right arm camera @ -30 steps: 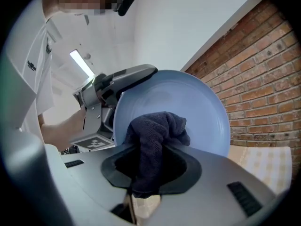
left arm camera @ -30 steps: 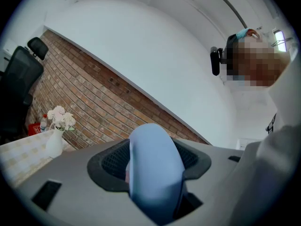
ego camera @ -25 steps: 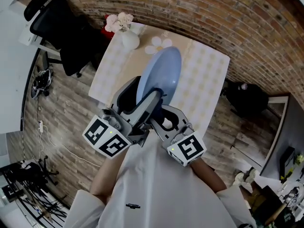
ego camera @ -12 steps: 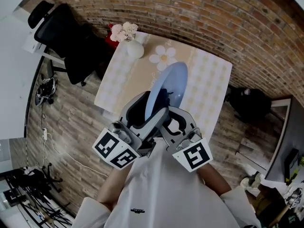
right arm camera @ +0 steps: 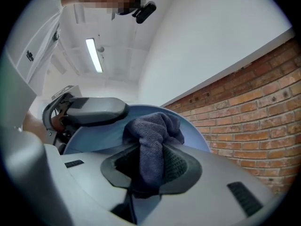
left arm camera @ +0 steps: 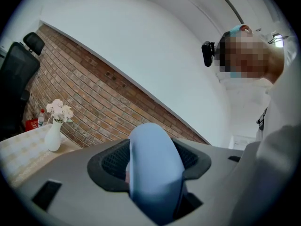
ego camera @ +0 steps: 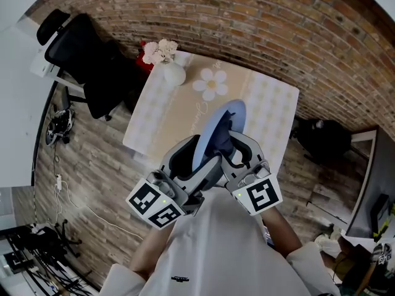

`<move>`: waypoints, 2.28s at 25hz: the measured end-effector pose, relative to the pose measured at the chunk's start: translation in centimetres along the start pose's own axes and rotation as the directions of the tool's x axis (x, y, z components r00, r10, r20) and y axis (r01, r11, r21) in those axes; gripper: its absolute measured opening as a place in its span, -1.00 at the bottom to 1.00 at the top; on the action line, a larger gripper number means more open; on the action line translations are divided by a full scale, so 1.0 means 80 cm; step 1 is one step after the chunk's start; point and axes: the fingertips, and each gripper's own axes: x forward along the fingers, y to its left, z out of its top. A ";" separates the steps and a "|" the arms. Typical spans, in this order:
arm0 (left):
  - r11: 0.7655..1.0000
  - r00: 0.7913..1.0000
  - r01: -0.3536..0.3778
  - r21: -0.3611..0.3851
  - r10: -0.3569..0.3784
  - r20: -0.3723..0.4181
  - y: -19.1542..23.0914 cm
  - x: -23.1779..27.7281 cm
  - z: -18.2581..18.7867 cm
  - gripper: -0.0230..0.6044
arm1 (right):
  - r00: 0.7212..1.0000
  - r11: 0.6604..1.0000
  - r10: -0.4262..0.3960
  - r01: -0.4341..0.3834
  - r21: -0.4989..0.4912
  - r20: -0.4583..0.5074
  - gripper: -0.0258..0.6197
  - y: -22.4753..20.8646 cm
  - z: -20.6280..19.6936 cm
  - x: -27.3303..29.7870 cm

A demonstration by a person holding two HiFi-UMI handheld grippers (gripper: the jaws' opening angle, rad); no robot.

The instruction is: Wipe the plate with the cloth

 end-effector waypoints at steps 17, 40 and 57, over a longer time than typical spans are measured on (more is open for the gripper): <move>1.000 1.000 0.020 -0.015 -0.020 0.024 -0.006 0.008 0.006 -0.05 | 0.979 0.994 -0.100 0.104 0.014 -0.175 -0.53 -0.075 -0.080 -0.016; 0.999 0.998 -0.007 -0.033 0.009 0.054 0.023 0.020 0.024 -0.05 | 0.965 0.998 0.024 -0.009 0.059 -0.260 -0.53 0.003 -0.107 -0.022; 1.000 1.000 0.025 0.010 -0.025 -0.010 0.005 0.010 0.003 -0.05 | 0.998 1.000 0.000 0.002 0.028 -0.059 -0.53 0.003 -0.022 -0.005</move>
